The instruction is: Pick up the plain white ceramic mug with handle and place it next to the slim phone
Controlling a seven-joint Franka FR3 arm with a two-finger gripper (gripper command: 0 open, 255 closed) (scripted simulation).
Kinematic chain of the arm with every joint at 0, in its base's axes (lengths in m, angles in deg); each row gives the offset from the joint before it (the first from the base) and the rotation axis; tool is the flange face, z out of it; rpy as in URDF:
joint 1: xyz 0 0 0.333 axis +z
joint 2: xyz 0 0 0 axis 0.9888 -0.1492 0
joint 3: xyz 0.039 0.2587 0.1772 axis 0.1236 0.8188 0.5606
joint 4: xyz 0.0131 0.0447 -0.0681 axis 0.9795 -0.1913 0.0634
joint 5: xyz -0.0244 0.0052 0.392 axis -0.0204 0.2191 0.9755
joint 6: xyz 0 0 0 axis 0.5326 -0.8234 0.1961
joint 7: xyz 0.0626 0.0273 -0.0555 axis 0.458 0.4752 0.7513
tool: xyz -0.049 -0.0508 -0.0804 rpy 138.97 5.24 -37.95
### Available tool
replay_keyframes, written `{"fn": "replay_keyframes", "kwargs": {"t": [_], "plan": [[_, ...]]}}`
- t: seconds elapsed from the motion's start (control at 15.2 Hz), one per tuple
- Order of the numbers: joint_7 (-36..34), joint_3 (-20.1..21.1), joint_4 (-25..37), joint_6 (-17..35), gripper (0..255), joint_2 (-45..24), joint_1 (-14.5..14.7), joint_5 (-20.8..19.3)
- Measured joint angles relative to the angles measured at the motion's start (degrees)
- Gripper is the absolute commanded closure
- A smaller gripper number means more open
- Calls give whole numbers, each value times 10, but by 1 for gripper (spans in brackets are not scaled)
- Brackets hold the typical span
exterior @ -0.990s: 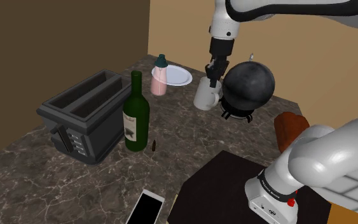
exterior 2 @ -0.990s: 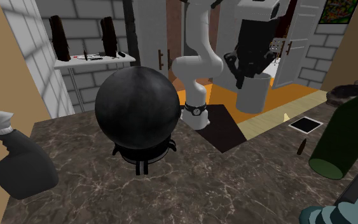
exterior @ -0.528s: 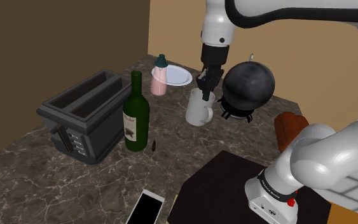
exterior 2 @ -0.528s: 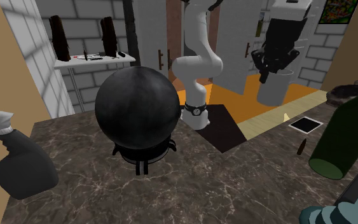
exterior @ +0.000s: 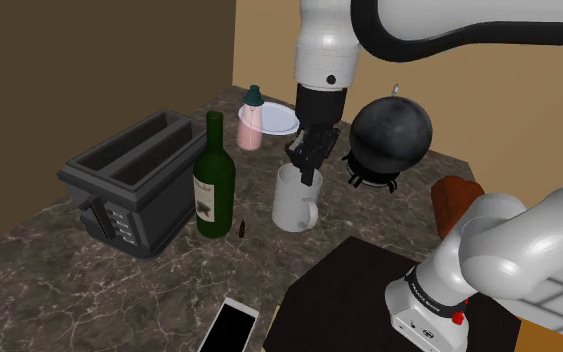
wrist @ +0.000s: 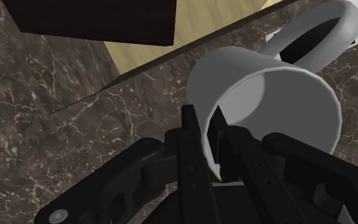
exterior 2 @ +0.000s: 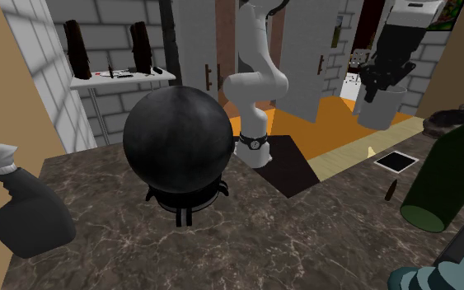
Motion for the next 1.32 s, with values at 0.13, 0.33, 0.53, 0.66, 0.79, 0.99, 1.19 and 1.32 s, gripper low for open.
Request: {"fn": "replay_keyframes", "kwargs": {"t": [0.13,0.33,0.53,0.66,0.79,0.99,1.19,1.32], "plan": [[-30,22,6,3,255,-3,11,13],[-43,35,-1,22,255,-13,16,18],[-43,40,-21,44,255,-15,17,21],[-42,43,-34,60,255,-17,18,22],[-41,46,-48,75,255,-17,19,24],[-39,49,-69,99,255,-22,20,26],[-36,53,-85,123,255,-30,19,26],[-35,56,-98,139,255,-33,20,28]]}}
